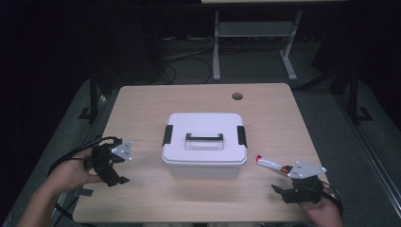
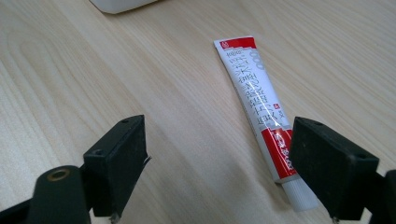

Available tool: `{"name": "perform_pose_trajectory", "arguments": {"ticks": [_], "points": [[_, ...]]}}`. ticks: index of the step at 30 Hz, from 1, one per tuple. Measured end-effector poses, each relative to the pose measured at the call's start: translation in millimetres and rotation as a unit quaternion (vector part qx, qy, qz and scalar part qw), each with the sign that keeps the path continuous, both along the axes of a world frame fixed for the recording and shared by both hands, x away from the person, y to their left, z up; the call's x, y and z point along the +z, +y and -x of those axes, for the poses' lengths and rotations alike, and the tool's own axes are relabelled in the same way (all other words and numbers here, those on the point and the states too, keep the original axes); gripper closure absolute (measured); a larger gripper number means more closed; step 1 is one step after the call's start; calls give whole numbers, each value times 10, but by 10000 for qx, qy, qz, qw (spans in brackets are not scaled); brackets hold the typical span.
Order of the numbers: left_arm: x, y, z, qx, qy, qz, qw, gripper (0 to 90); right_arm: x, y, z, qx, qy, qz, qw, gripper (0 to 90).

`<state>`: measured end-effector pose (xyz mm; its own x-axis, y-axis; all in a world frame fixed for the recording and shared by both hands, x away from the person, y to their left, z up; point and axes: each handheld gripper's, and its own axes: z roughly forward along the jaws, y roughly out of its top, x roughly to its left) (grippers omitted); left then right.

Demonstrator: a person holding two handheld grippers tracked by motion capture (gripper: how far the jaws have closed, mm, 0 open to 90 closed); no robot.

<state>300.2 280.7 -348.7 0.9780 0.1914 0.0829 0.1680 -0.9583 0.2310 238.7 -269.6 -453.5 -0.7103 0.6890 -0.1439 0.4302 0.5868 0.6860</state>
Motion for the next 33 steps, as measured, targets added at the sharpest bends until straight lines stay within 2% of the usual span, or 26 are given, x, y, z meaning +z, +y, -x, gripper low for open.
{"name": "perform_pose_trajectory", "arguments": {"ticks": [12,33], "points": [[321,-259,-6,-369,-108,-134,9992,238,4,1,-3,38,12,18,10000,187],[749,-696,-138,-659,-81,-357,9972,246,30,-3,0,66,14,-47,10000,186]]}}
